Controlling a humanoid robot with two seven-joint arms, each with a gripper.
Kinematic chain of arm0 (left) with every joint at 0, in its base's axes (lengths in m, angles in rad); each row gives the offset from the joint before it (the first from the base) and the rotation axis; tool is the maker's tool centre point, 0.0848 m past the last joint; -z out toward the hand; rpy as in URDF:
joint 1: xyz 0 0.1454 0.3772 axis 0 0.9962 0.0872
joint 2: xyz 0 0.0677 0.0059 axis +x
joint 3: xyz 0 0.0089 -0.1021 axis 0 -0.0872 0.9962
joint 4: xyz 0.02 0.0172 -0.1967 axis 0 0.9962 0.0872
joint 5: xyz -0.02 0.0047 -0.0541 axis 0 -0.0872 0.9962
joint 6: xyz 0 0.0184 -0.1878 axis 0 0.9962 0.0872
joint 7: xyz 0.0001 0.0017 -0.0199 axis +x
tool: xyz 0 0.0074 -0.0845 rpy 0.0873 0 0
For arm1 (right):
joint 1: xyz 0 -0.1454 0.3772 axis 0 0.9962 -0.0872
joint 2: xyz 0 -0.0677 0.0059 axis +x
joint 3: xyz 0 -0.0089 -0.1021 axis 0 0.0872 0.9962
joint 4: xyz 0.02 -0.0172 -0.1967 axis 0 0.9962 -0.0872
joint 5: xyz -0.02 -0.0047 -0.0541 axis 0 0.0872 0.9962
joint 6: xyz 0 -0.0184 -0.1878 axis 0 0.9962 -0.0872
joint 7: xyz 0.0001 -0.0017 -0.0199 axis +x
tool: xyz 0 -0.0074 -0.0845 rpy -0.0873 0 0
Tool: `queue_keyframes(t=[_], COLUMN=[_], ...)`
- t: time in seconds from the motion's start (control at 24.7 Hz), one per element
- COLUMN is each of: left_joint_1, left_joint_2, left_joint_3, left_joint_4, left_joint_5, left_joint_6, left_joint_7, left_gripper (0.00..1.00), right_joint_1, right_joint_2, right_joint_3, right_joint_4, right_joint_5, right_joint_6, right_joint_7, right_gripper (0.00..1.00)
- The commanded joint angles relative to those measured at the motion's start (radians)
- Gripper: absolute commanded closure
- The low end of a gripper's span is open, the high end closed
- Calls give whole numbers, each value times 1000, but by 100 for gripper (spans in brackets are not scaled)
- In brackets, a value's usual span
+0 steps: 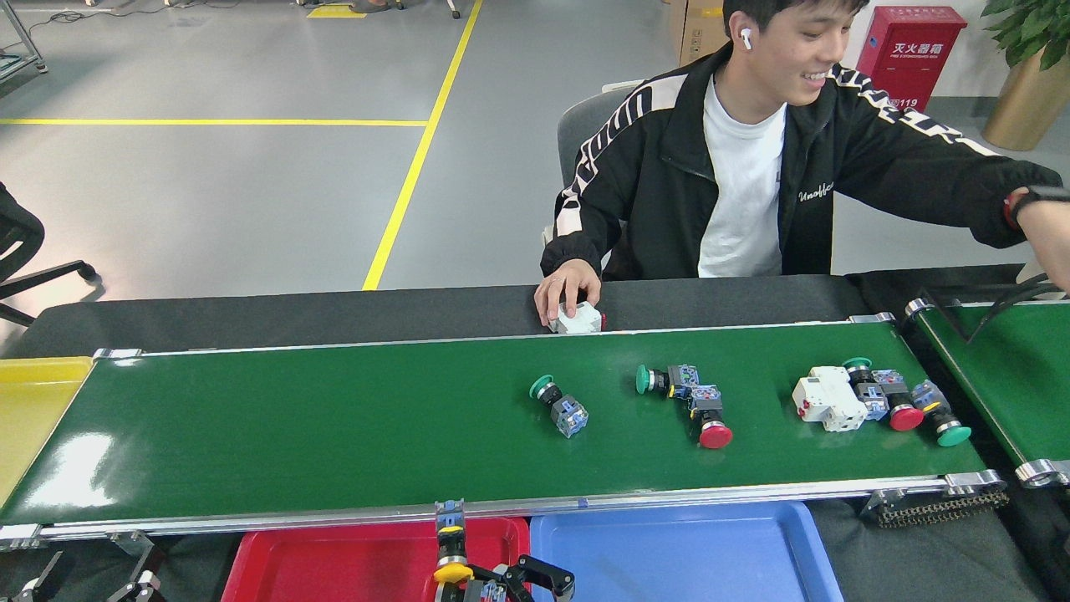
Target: Pick switch part from conveyor to tray
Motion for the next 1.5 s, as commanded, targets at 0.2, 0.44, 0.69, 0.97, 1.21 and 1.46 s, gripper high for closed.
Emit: queue_keyframes(t=[0.2, 0.44, 0.69, 0.97, 1.21, 1.46], left_joint_1=[-6, -29, -155, -320, -400, -500], left_joint_2=[17, 98, 81, 44, -13, -59], left_joint_3=[-12, -197, -338, -540, -640, -666], left_joint_4=[-4, -7, 20, 154, 238, 378], left_joint_5=[-3, -15, -89, -199, -293, -338], left_joint_6=[-9, -12, -6, 51, 106, 164], left_joint_7=[6, 8, 8, 10, 2, 6], left_gripper=[0, 0, 0, 0, 0, 0], right_joint_1=[-25, -39, 104, 144, -108, -318], right_joint_2=[13, 32, -8, 42, 148, 151], right_joint_3=[-93, -322, -363, -356, -244, -136], right_joint_4=[-25, -65, -111, -110, 162, 459], right_joint_5=[1, 0, 4, 75, 142, 49], right_joint_6=[15, 204, 375, 501, 595, 659], right_joint_7=[0, -15, -124, -200, -161, -163], right_gripper=[0, 0, 0, 6, 6, 6])
